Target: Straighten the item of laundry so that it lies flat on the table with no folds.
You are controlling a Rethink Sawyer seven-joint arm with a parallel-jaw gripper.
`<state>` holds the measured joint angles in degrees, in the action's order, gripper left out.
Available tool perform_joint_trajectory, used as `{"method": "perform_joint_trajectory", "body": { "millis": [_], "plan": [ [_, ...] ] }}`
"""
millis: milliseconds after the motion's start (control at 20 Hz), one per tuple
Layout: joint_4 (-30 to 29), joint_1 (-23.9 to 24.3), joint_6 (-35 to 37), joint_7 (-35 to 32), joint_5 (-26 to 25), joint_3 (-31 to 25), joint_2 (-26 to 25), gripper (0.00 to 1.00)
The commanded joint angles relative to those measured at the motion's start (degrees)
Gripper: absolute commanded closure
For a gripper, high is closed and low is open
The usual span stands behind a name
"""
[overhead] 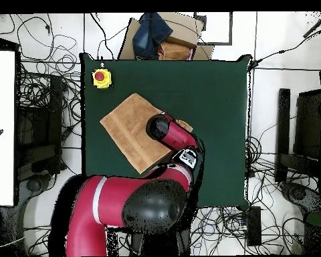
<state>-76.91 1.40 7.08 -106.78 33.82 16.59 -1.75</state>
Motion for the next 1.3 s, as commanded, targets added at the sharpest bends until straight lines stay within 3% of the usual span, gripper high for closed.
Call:
{"method": "perform_joint_trajectory", "body": {
  "millis": [50, 350, 550, 600, 1050, 1300],
  "plan": [
    [-4.29, 6.24, -5.35, -7.94, -5.21, -10.34, -1.29, 0.00],
    [-10.70, 10.41, -3.89, -5.60, -12.36, -10.21, 4.76, 0.00],
    [-10.50, 10.49, -3.95, -7.08, -14.25, -9.58, 4.92, 0.00],
    [-10.17, 10.34, -4.13, -8.05, -14.95, -9.27, 4.82, 1.00],
    [-11.32, 8.46, -6.37, -10.34, -14.63, -7.99, 4.78, 1.00],
    [-9.73, 9.39, -5.37, -8.20, -15.01, -8.38, 4.48, 1.00]
  ]
}}
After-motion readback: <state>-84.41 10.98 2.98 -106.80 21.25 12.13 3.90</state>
